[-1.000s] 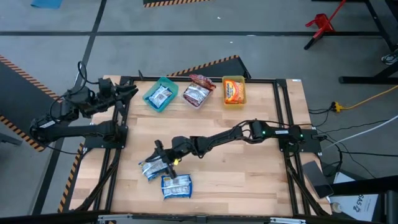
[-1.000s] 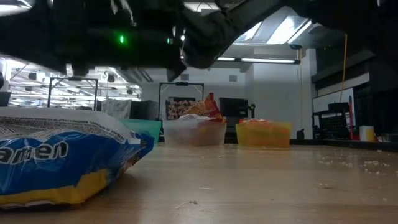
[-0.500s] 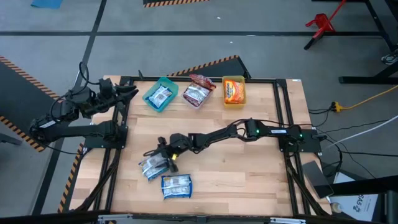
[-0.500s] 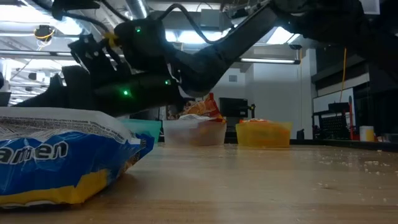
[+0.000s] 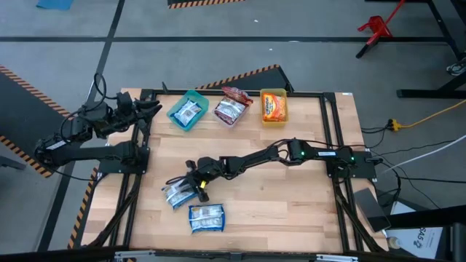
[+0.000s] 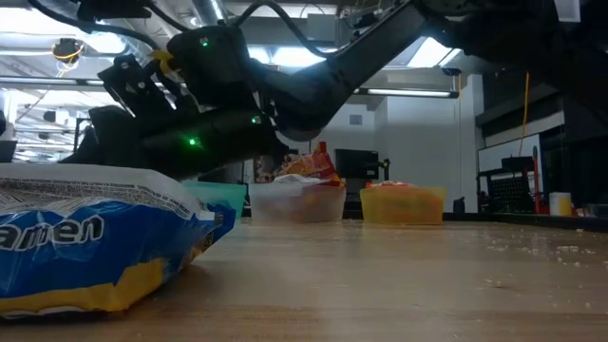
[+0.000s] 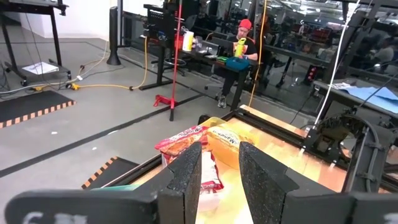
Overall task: Sort Maruchan noodles
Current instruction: Put the top blue noodle pack into the blue bin
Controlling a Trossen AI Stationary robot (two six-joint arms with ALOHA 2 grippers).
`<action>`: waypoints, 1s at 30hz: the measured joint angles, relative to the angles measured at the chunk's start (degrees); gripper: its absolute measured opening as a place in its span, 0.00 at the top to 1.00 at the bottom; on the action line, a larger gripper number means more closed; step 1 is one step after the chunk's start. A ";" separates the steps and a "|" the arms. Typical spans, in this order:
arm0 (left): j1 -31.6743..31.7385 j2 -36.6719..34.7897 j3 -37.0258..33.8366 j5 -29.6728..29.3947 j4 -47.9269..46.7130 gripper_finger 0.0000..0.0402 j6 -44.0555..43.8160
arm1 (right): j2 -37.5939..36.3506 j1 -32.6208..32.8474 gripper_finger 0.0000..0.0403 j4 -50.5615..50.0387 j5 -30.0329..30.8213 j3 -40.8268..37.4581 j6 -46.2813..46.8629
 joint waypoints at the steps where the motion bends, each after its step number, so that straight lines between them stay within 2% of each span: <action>1: 0.00 0.00 0.00 -0.02 -0.01 0.75 0.00 | -0.01 0.00 0.81 -0.22 0.14 0.00 -0.12; 4: -0.01 0.00 0.00 -0.02 -0.01 0.75 0.00 | -0.11 0.01 0.93 -1.18 0.16 0.02 -1.17; 6: -0.01 0.00 0.00 -0.02 -0.01 0.75 0.00 | -0.11 0.00 0.98 -1.34 0.46 0.02 -1.33; 10: -0.01 0.00 0.00 -0.02 -0.01 0.75 0.00 | -0.24 -0.04 0.99 -1.27 3.42 0.01 -0.27; 18: -0.01 0.00 0.00 -0.04 -0.05 0.75 0.00 | -1.82 -3.29 1.00 -1.19 4.77 -0.52 6.06; 24: 0.00 0.00 -0.02 -0.08 -0.08 0.75 1.03 | -5.72 -6.32 1.00 -1.21 3.99 -0.43 6.83; 30: 0.00 0.00 -0.02 -0.06 -0.21 0.75 1.07 | -10.34 -7.69 1.00 -1.18 -0.60 -0.36 9.45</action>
